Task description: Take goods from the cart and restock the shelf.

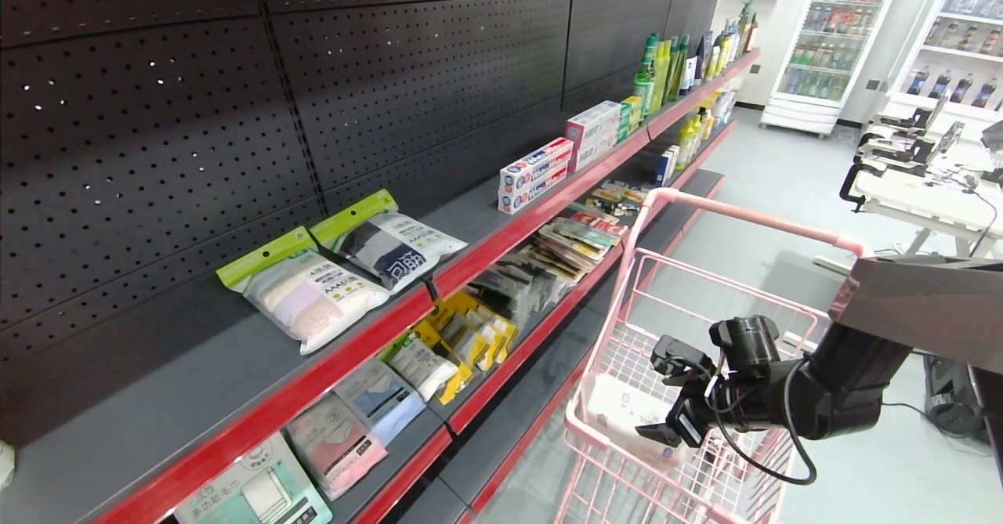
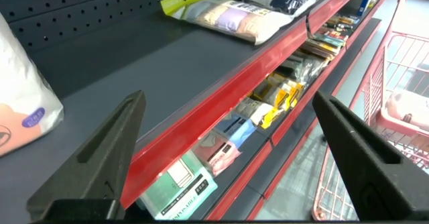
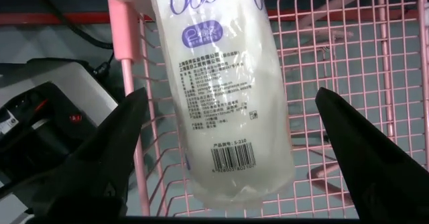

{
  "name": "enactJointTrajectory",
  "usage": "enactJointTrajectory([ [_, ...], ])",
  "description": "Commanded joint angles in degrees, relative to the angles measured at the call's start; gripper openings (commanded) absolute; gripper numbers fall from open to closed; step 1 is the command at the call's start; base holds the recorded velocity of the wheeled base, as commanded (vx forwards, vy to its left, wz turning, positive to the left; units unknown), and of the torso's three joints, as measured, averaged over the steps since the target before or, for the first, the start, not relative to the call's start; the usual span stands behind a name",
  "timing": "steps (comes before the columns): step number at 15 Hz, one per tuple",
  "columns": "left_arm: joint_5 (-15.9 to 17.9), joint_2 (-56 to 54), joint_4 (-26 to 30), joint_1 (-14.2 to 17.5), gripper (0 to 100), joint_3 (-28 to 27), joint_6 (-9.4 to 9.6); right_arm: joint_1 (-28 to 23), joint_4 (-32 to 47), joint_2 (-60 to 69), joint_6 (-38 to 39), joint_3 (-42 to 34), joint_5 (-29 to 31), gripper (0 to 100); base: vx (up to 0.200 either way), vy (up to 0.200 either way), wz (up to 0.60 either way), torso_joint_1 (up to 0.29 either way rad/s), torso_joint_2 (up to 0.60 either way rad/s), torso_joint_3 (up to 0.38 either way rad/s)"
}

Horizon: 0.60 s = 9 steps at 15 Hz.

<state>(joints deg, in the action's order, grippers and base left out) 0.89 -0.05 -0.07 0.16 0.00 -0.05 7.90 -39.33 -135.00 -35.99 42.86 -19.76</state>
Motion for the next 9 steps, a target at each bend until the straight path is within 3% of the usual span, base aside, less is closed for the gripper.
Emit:
enactJointTrajectory([
  [1, 0.0, 0.0, 0.0, 0.0, 100, 0.0, -0.04, 0.0, -0.2, 0.1, 0.1, -0.1, 0.1, 100, 0.000, 0.000, 0.00, -0.144, 0.34, 0.183],
  [4, 0.0, 0.0, 0.0, 0.0, 100, 0.0, -0.04, 0.0, -0.2, 0.1, 0.3, 0.0, 0.1, 100, 0.000, 0.000, 0.00, -0.139, 0.31, 0.168],
  [9, 0.0, 0.0, 0.0, 0.0, 100, 0.0, -0.04, -1.0, -0.4, -1.8, 1.0, 1.6, 0.2, 100, 0.000, 0.000, 0.00, -0.006, 0.01, 0.006],
])
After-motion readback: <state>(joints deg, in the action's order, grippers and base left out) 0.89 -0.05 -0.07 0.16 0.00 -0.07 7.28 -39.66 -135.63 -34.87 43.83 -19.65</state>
